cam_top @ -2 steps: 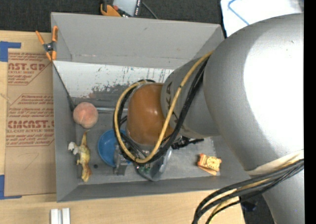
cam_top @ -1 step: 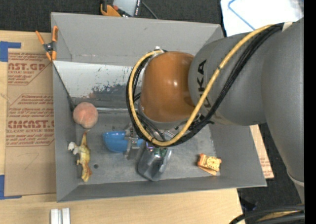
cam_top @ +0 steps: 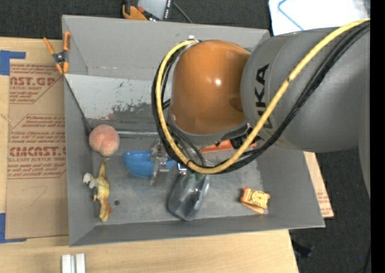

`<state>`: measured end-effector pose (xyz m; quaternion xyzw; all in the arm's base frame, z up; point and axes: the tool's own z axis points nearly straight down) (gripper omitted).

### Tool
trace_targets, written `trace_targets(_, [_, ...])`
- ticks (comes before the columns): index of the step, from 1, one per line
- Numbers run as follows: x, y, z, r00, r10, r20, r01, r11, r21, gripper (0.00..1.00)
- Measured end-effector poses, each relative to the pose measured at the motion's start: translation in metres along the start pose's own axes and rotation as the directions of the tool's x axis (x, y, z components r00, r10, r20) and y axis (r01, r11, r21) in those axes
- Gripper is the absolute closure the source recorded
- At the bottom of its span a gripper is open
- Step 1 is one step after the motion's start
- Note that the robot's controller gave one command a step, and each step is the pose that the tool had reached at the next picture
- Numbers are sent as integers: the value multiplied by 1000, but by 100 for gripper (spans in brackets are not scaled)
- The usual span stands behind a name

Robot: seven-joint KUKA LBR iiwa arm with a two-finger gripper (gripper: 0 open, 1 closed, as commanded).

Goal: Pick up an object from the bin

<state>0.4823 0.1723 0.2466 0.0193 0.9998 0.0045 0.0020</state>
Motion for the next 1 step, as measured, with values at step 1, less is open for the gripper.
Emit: trace_targets(1, [-5, -11, 22, 1000, 12, 11, -12, 1000, -5, 100])
